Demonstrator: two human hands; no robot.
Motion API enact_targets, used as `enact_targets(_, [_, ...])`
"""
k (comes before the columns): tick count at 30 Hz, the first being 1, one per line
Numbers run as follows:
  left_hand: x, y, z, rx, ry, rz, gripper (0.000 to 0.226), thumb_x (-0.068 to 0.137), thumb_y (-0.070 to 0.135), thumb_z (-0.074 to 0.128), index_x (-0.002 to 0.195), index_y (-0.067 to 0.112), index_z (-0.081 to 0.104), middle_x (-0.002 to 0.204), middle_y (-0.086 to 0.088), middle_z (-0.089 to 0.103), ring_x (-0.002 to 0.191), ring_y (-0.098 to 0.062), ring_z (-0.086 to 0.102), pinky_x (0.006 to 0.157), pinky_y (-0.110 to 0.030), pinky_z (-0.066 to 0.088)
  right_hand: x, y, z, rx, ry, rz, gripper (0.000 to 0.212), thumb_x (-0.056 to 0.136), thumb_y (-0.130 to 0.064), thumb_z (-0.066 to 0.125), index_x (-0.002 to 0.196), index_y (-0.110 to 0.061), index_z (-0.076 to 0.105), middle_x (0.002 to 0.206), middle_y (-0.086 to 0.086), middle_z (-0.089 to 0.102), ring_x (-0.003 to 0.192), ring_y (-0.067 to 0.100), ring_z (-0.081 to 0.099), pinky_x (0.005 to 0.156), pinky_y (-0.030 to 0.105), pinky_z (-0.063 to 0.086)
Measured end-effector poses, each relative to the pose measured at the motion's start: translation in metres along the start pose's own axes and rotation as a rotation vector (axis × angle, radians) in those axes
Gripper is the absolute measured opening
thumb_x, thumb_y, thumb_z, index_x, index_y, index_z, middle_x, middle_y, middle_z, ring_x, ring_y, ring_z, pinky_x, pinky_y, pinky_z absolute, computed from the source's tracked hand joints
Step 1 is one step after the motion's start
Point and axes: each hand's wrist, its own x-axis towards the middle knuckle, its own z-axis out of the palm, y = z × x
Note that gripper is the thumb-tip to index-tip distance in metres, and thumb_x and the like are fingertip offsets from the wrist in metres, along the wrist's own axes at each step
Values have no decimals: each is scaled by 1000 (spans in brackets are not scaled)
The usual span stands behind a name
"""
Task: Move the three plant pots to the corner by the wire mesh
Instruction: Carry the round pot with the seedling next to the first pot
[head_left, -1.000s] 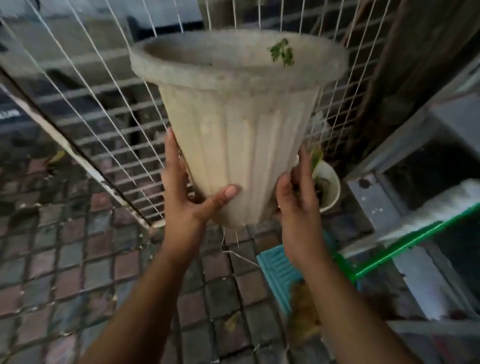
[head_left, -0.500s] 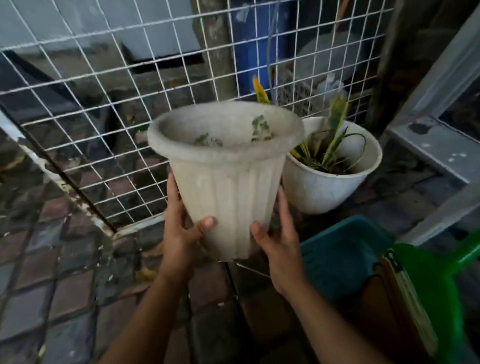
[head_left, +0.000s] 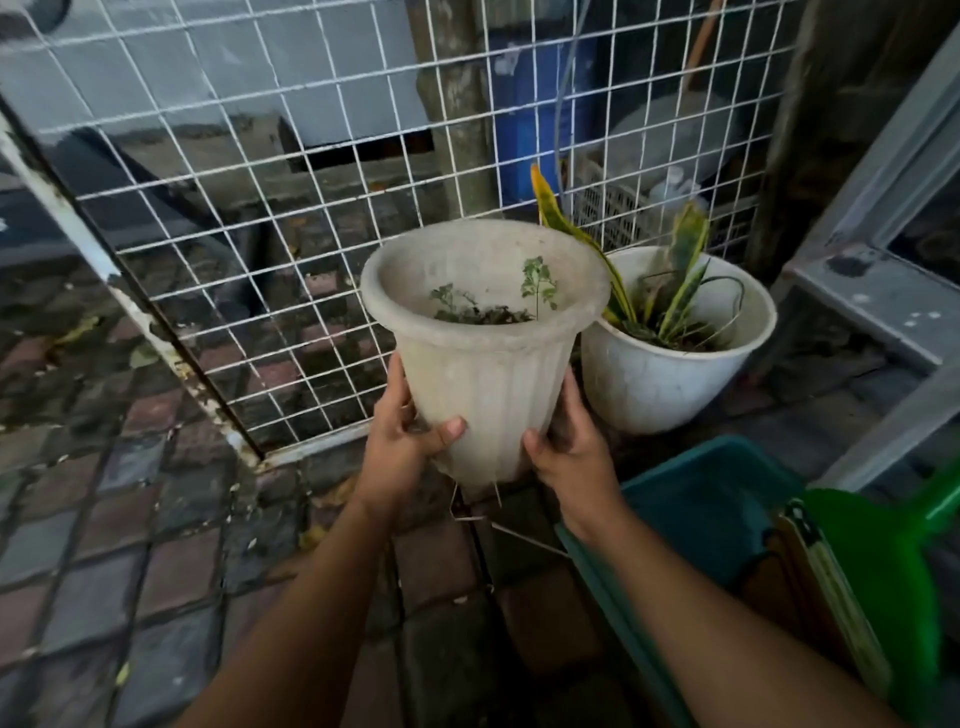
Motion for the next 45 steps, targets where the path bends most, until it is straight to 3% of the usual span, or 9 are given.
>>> enact_targets(3, [-3, -2, -2, -5, -16, -53, 105, 70, 24, 84, 163, 29, 36, 157, -11, 58, 146, -39, 55, 114, -72, 47, 0, 2, 2, 11, 7, 58, 93, 96, 6, 68, 161, -46, 27, 164, 1, 48, 151, 23, 45, 119, 63, 41])
enact_targets(13, [9, -29, -4, 12, 4, -124, 113, 68, 25, 88, 165, 34, 31, 158, -9, 58, 145, -38, 57, 110, -66, 54, 18, 10, 6, 108, 54, 205, 90, 98, 15, 56, 163, -42, 29, 163, -1, 48, 150, 25, 43, 105, 52, 52])
enact_targets(23, [0, -64, 14, -55, 32, -186, 105, 82, -9, 79, 166, 29, 29, 161, -4, 55, 148, -26, 55, 115, -59, 53, 30, 12, 6, 202, 143, 272, 69, 99, -3, 49, 159, -36, 43, 158, 2, 54, 144, 29, 48, 121, 64, 35])
enact_targets(27, [7, -55, 11, -86, 65, -266, 97, 80, -26, 72, 157, 27, 45, 141, -5, 69, 129, -28, 68, 91, -42, 67, 35, 1, 4, 150, 200, 307, 54, 104, -14, 49, 154, -34, 53, 157, 3, 56, 146, 27, 48, 123, 58, 36])
enact_targets(30, [11, -34, -6, -169, 101, -293, 69, 86, -6, 63, 151, 14, 52, 111, -10, 73, 94, -31, 73, 70, -37, 63, 33, -15, 4, 223, 256, 283, 36, 102, -35, 51, 134, -37, 68, 146, 4, 65, 142, 30, 53, 119, 55, 41])
enact_targets(34, [22, 10, -20, -215, 185, -214, 55, 99, 30, 52, 154, 32, 51, 133, -1, 74, 120, -27, 72, 88, -52, 59, 29, -41, 7, 182, 250, 85, 66, 86, -55, 58, 150, -44, 50, 153, -3, 58, 140, 23, 54, 111, 55, 47])
enact_targets(38, [38, 36, -10, -54, 126, -194, 59, 104, 23, 55, 156, 47, 41, 161, -3, 46, 137, -37, 59, 98, -53, 61, 30, -47, 20, -114, 166, -81, 85, 87, -51, 66, 160, -50, 23, 143, -23, 51, 121, -10, 52, 101, 28, 47])
enact_targets(42, [35, 36, 2, 11, 214, -200, 49, 93, 25, 54, 136, 49, 52, 145, -1, 53, 124, -38, 66, 93, -58, 65, 41, -46, 28, -224, 181, -90, 81, 90, -44, 56, 160, -50, 16, 125, -32, 50, 104, -14, 50, 94, 27, 43])
enact_targets(45, [34, 33, 5, 49, 274, -199, 61, 83, 34, 53, 143, 45, 50, 148, -1, 53, 128, -34, 64, 103, -64, 60, 53, -51, 21, -271, 142, -71, 79, 95, -42, 52, 164, -44, 15, 127, -31, 48, 100, -25, 51, 78, 4, 42])
